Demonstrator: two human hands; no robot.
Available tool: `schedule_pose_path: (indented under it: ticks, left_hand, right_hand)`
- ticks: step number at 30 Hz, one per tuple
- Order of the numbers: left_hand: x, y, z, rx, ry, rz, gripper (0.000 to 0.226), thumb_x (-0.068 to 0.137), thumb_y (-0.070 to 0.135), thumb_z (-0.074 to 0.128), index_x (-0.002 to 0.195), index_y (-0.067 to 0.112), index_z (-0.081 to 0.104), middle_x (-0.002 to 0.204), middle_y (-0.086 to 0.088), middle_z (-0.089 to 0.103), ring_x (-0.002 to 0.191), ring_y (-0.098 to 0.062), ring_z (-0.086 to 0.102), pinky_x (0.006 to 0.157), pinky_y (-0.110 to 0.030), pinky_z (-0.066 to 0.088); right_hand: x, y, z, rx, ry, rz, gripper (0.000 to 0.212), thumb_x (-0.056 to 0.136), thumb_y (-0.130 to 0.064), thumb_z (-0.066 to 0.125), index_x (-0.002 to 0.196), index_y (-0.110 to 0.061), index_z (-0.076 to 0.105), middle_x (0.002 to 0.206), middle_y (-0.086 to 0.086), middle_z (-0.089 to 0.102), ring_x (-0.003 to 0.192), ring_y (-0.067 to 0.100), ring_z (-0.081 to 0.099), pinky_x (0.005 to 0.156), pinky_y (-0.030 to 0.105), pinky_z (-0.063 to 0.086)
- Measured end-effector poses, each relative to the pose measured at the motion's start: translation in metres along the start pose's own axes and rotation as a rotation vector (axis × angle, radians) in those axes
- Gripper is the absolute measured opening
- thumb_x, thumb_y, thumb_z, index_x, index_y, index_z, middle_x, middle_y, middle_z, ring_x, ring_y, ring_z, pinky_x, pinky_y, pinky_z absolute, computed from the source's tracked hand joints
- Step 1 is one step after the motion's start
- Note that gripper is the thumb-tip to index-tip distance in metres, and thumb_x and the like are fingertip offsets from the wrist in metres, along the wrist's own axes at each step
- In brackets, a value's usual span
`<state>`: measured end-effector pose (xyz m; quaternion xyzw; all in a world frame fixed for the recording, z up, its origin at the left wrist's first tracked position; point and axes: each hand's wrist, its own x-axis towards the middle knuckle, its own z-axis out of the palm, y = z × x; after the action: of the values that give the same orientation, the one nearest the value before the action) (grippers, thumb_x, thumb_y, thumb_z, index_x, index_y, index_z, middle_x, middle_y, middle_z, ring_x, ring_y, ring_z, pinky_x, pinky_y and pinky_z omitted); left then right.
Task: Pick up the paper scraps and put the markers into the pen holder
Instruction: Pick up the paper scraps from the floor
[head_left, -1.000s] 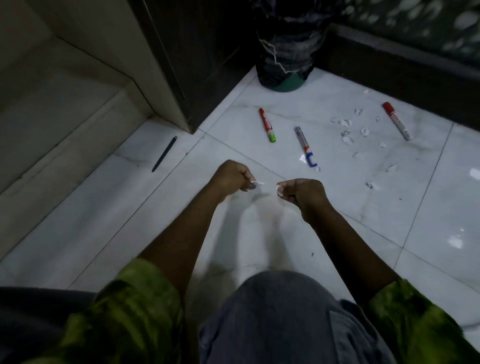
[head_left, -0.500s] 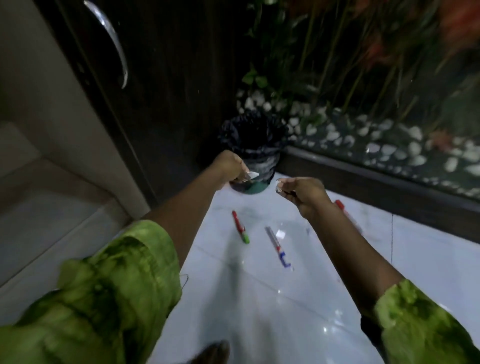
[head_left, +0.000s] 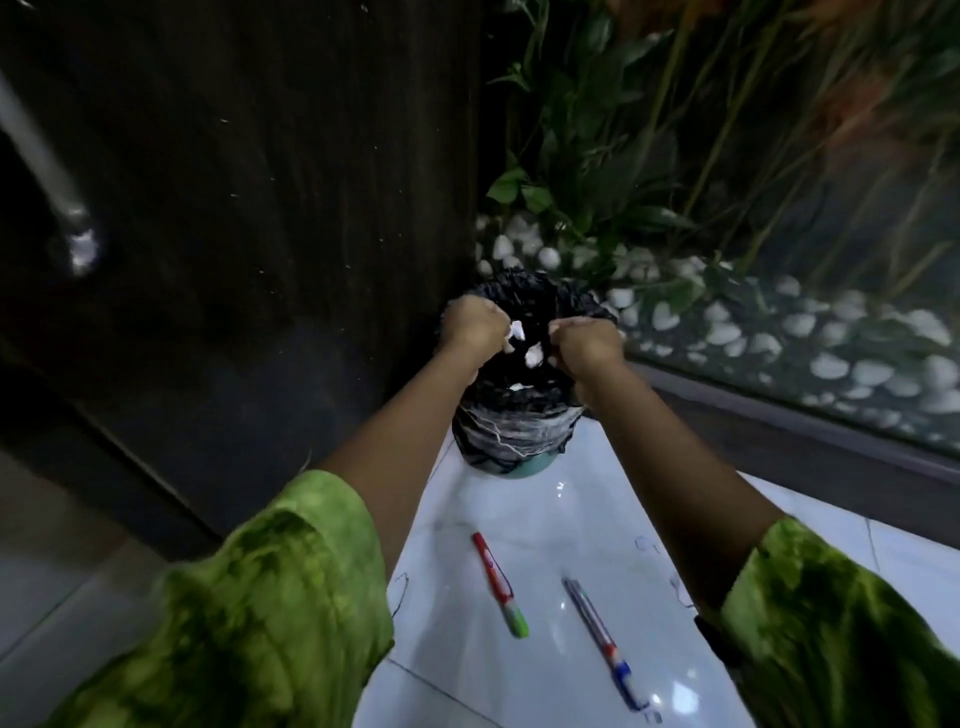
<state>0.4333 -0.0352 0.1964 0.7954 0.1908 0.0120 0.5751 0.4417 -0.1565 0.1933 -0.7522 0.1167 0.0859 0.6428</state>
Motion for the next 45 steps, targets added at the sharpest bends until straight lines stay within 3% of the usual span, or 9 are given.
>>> schedule_pose_path:
  ticks: [3,6,13,17,25,28,35,38,45]
  left_hand:
    - [0.003,-0.001,0.004,0.052,-0.035,0.036,0.02,0.093,0.009,0.046,0.091,0.006,0.066,0.099,-0.016,0.064,0.095,-0.028,0.06,0.092,-0.044,0.051]
    - [-0.007,-0.003,0.015,0.082,-0.06,0.103,0.022,0.095,0.01,0.045,0.096,0.006,0.066,0.111,-0.014,0.066,0.104,-0.027,0.06,0.091,-0.038,0.05]
    - [-0.058,-0.009,0.047,-0.087,-0.066,0.2,0.025,0.094,0.002,0.038,0.081,0.01,0.057,0.076,-0.007,0.062,0.065,-0.014,0.056,0.056,-0.023,0.044]
    - [-0.09,-0.037,0.08,-0.154,-0.184,0.222,0.029,0.093,-0.004,0.038,0.075,0.011,0.055,0.067,-0.005,0.057,0.057,-0.013,0.051,0.047,-0.019,0.039]
    - [-0.094,-0.12,0.155,0.12,-0.43,0.187,0.031,0.09,-0.003,0.043,0.075,0.021,0.058,0.078,-0.003,0.064,0.07,-0.016,0.057,0.061,-0.024,0.042]
    - [-0.084,-0.142,0.187,0.302,-0.474,0.195,0.025,0.088,-0.001,0.045,0.101,0.009,0.064,0.109,-0.009,0.066,0.098,-0.022,0.059,0.083,-0.025,0.043]
    - [-0.079,-0.159,0.243,0.583,-0.601,0.307,0.048,0.093,0.002,0.043,0.14,0.012,0.037,0.153,-0.004,0.032,0.139,-0.021,0.033,0.112,-0.026,0.027]
    - [-0.077,-0.161,0.261,0.622,-0.599,0.328,0.053,0.094,0.007,0.045,0.144,0.012,0.028,0.156,-0.004,0.023,0.144,-0.022,0.023,0.116,-0.031,0.023]
    - [-0.087,-0.185,0.273,0.755,-0.611,0.568,0.036,0.092,0.023,0.053,0.126,0.012,0.052,0.139,-0.008,0.045,0.127,-0.024,0.04,0.105,-0.029,0.036]
  right_hand:
    - [0.01,0.005,0.001,0.032,0.017,0.017,0.02,0.094,-0.005,0.044,0.102,-0.005,0.062,0.081,0.009,0.059,0.08,0.023,0.051,0.07,0.034,0.044]
    - [0.0,0.008,-0.014,0.148,0.028,-0.027,0.016,0.095,-0.007,0.044,0.092,-0.009,0.06,0.092,0.01,0.06,0.086,0.02,0.055,0.067,0.025,0.048]
    - [-0.053,0.039,-0.062,0.243,-0.001,-0.067,0.026,0.093,-0.004,0.043,0.074,-0.012,0.059,0.075,0.006,0.057,0.067,0.016,0.052,0.062,0.025,0.045]
    - [-0.071,0.09,-0.105,0.144,0.069,0.021,0.018,0.093,-0.008,0.046,0.09,-0.007,0.064,0.086,0.007,0.062,0.079,0.017,0.059,0.075,0.031,0.051]
    - [-0.066,0.225,-0.174,-0.287,0.271,0.162,0.027,0.088,-0.004,0.045,0.103,-0.003,0.067,0.114,0.015,0.065,0.106,0.029,0.058,0.095,0.037,0.046]
    - [-0.061,0.259,-0.187,-0.51,0.244,0.12,0.023,0.08,-0.011,0.051,0.095,-0.01,0.069,0.108,0.017,0.065,0.106,0.035,0.056,0.093,0.035,0.045]
    - [-0.059,0.294,-0.174,-1.047,-0.008,-0.228,0.032,0.091,-0.015,0.05,0.121,-0.01,0.06,0.13,0.01,0.055,0.118,0.033,0.046,0.092,0.037,0.042]
    - [-0.064,0.3,-0.19,-1.002,0.142,-0.231,0.023,0.085,-0.005,0.053,0.103,-0.002,0.067,0.111,0.017,0.062,0.104,0.038,0.052,0.077,0.038,0.047]
    - [-0.03,0.292,-0.208,-0.945,0.097,-0.179,0.042,0.086,-0.023,0.05,0.125,-0.011,0.057,0.138,0.013,0.05,0.128,0.034,0.04,0.103,0.042,0.036]
